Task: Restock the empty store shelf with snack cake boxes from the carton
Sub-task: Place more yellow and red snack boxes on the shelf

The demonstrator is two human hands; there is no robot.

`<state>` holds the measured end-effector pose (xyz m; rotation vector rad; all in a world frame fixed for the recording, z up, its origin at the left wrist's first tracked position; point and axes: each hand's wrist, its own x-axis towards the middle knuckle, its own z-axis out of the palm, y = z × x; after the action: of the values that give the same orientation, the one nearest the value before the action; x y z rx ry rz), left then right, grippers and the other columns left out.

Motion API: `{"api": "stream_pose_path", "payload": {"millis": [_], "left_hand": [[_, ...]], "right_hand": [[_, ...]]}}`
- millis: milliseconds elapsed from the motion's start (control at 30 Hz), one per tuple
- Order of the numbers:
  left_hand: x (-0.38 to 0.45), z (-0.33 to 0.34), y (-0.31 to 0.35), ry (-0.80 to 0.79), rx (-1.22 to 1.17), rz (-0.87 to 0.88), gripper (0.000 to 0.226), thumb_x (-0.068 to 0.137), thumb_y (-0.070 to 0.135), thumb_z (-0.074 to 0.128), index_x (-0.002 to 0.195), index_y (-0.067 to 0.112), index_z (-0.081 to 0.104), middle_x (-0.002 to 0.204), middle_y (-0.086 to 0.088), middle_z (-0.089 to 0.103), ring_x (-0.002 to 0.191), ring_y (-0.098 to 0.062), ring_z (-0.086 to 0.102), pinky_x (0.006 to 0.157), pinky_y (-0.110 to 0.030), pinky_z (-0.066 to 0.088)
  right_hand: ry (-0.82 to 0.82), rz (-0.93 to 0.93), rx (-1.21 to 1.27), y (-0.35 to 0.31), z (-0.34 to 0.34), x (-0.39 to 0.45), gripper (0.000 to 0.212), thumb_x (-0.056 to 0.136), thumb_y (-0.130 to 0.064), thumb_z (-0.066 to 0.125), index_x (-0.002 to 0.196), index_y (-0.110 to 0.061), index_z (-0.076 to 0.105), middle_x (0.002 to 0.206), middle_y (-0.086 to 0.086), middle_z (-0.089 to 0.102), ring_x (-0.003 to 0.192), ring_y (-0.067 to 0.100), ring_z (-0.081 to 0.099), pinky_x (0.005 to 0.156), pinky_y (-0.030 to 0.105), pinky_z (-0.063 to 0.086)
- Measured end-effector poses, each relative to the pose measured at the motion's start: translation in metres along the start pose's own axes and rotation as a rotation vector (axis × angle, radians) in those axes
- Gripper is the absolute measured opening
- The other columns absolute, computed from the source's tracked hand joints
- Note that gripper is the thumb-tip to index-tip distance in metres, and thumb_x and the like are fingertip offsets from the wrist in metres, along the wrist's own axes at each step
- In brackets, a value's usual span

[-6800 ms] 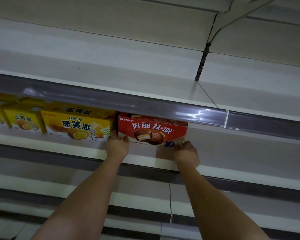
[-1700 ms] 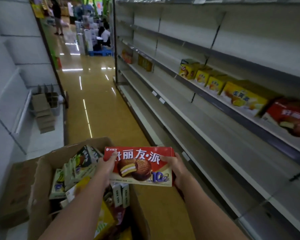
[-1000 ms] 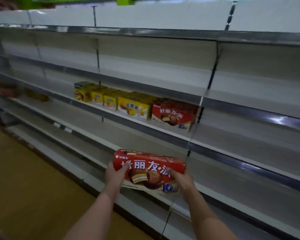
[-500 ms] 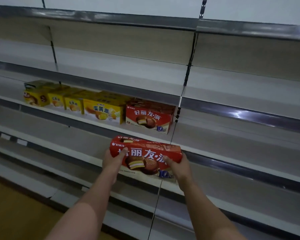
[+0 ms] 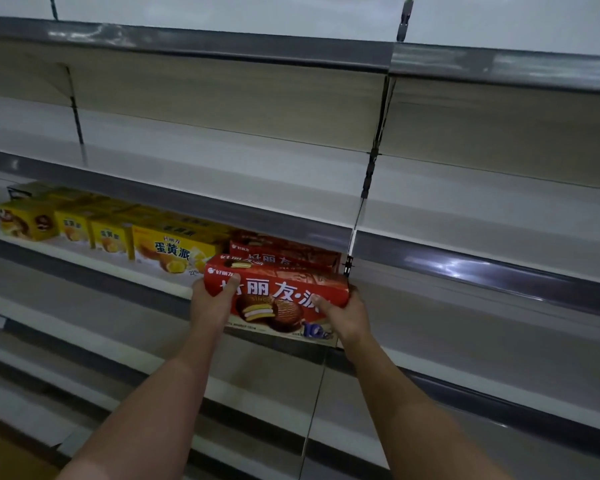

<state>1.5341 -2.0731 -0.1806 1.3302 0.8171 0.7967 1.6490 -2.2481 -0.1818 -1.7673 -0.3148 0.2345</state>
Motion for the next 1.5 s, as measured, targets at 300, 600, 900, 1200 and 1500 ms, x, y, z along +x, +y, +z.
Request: {"api": "stream_pose_path", "payload": {"millis": [300, 600, 900, 1200, 1500], "left_hand": [[0.057, 0.008, 0.013, -0.117, 0.024, 0.031, 0.053, 0.094, 0.035, 0.057, 0.137, 0.01, 0.04, 0.136, -0.013, 0.051, 0.125, -0.031, 0.048, 0.098, -0.04, 0.038], [0.105, -0.013, -0.007, -0.339, 0.074, -0.049, 0.059, 0.089, 0.038, 0.063, 0.138, 0.012, 0.041, 0.135, -0.011, 0.053, 0.123, -0.03, 0.051, 0.105, -0.047, 0.039], [0.135, -0.012, -0.023, -0.331, 0.399, 0.196, 0.06, 0.078, 0.029, 0.077, 0.127, 0.013, 0.046, 0.124, -0.011, 0.061, 0.113, -0.032, 0.058, 0.097, -0.049, 0.047], [0.147, -0.014, -0.032, -0.313, 0.887, 0.413, 0.082, 0.073, 0.025, 0.081, 0.135, 0.01, 0.029, 0.131, -0.017, 0.047, 0.121, -0.038, 0.048, 0.091, -0.049, 0.045], [0.144, -0.005, -0.04, -0.228, 0.881, 0.41, 0.076, 0.08, 0.029, 0.075, 0.136, 0.008, 0.027, 0.126, -0.017, 0.054, 0.113, -0.038, 0.055, 0.085, -0.046, 0.047]], "right_hand": [[0.119, 0.031, 0.081, -0.017, 0.028, 0.027, 0.056, 0.076, -0.021, 0.08, 0.122, -0.017, 0.048, 0.122, 0.011, 0.061, 0.109, 0.03, 0.062, 0.098, 0.048, 0.049], [0.202, 0.124, 0.094, -0.015, 0.065, 0.029, 0.061, 0.076, -0.012, 0.079, 0.128, -0.012, 0.047, 0.121, 0.009, 0.062, 0.108, 0.028, 0.062, 0.095, 0.046, 0.051], [0.259, 0.108, -0.08, 0.007, 0.07, 0.041, 0.063, 0.078, -0.002, 0.075, 0.132, -0.013, 0.043, 0.126, 0.011, 0.059, 0.116, 0.028, 0.057, 0.102, 0.048, 0.046], [0.329, 0.091, -0.048, 0.011, 0.08, 0.05, 0.055, 0.085, 0.002, 0.066, 0.133, -0.014, 0.044, 0.127, 0.011, 0.058, 0.118, 0.027, 0.056, 0.102, 0.047, 0.046], [0.434, 0.094, 0.042, 0.017, 0.087, 0.065, 0.046, 0.088, 0.008, 0.057, 0.128, -0.013, 0.046, 0.115, 0.007, 0.058, 0.108, 0.025, 0.058, 0.096, 0.046, 0.05]]}}
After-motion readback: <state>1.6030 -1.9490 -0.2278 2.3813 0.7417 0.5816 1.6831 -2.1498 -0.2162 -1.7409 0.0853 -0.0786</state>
